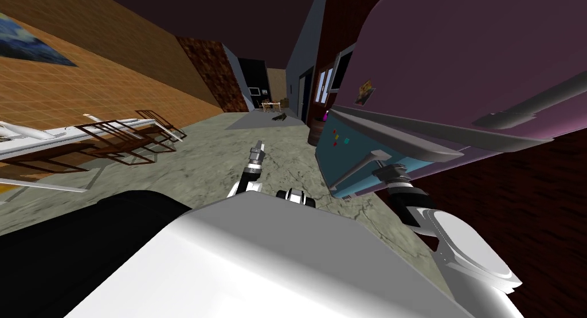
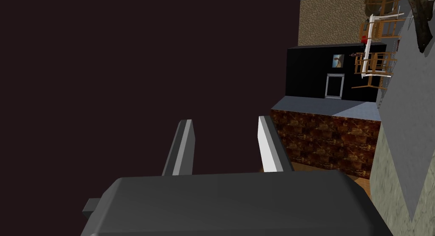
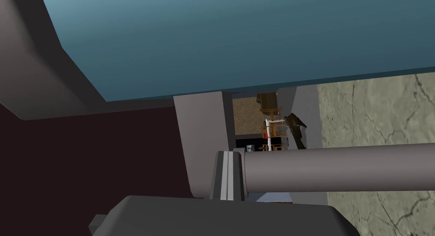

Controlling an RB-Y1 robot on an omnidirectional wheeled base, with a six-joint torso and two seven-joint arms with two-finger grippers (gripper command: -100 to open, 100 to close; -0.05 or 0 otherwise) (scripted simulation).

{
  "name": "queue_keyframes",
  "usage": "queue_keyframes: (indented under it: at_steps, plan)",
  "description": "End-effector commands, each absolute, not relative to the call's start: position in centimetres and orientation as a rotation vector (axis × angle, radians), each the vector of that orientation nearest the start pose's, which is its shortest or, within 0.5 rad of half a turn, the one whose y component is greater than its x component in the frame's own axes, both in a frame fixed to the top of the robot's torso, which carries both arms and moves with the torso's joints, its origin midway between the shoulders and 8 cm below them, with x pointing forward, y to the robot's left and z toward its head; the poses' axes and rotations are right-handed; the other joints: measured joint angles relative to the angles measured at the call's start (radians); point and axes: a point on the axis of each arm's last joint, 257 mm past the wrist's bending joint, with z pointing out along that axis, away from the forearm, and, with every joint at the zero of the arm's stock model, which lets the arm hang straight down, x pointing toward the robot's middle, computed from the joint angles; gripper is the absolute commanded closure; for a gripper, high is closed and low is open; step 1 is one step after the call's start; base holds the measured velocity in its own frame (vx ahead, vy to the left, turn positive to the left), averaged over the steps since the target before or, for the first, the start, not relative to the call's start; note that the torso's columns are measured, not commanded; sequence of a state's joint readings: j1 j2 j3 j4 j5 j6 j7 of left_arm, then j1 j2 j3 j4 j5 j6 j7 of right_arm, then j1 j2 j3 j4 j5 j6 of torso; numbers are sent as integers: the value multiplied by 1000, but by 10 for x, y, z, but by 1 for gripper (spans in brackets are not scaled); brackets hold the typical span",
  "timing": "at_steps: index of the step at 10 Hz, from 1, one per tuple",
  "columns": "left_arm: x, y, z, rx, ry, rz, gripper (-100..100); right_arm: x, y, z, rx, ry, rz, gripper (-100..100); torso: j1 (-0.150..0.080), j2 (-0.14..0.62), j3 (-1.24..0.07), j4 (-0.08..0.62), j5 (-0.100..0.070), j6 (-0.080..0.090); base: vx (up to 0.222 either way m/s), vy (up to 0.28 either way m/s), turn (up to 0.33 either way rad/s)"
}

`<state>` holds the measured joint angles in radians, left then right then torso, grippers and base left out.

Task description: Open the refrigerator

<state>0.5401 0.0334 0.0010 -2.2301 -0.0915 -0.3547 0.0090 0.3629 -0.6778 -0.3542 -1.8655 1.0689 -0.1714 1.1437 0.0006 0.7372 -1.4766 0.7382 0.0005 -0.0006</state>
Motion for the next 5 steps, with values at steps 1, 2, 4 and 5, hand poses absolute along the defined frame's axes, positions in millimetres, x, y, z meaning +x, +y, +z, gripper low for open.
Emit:
queue_keyframes:
  at_steps: [1,2,4,5]
  plan:
    - [371,282,-43,-767,845,-1173,0,436,-494,-94,-1010,1267,-1185,100,-2,1,1,0,-1,0,-20,286,-50]
    - [371,282,-43,-767,845,-1173,0,436,-494,-94,-1010,1267,-1185,100,-2,2,1,0,-1,1,-21,262,-40]
    - [371,282,-43,-767,845,-1173,0,433,-505,-92,-993,1283,-1210,100,0,-1,-1,-1,-1,1,23,279,-49]
    - [371,282,-43,-767,845,-1173,0,434,-504,-92,-997,1280,-1206,100,-1,0,0,-1,0,0,-5,111,-10]
